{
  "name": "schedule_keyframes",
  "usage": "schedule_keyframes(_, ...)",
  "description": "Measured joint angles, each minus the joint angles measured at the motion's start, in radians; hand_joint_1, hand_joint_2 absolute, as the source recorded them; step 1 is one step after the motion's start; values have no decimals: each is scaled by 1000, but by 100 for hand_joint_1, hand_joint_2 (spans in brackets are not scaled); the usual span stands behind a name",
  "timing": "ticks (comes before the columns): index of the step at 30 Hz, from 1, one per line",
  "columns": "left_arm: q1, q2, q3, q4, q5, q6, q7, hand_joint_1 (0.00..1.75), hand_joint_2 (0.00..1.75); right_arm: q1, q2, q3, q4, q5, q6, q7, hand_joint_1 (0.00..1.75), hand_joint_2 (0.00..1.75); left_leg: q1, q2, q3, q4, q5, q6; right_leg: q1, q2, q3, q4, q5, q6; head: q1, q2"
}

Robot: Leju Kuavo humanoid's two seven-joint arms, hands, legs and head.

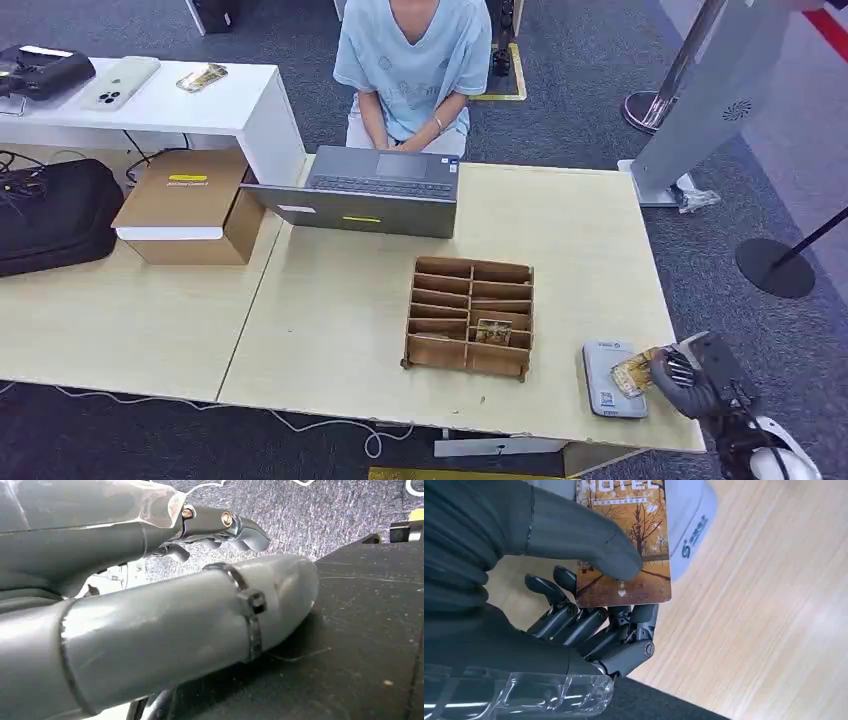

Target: Pass the card to the sensor for recognition and then transmit it.

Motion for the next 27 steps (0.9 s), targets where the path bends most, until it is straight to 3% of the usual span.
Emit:
schedule_keyframes(10, 0, -2, 0, 0, -6, 0, 9, 0, 0, 4, 1, 2, -5, 96, -56, 39, 175, 175, 0, 0, 0, 0, 0, 0, 0, 0, 0, 0, 0, 0, 0, 0)
schedule_keyframes(27, 0, -3, -2, 0, -11, 3, 10, 0, 0, 8, 7, -4, -14, 97, -42, 23, 175, 175, 0, 0, 0, 0, 0, 0, 0, 0, 0, 0, 0, 0, 0, 0)
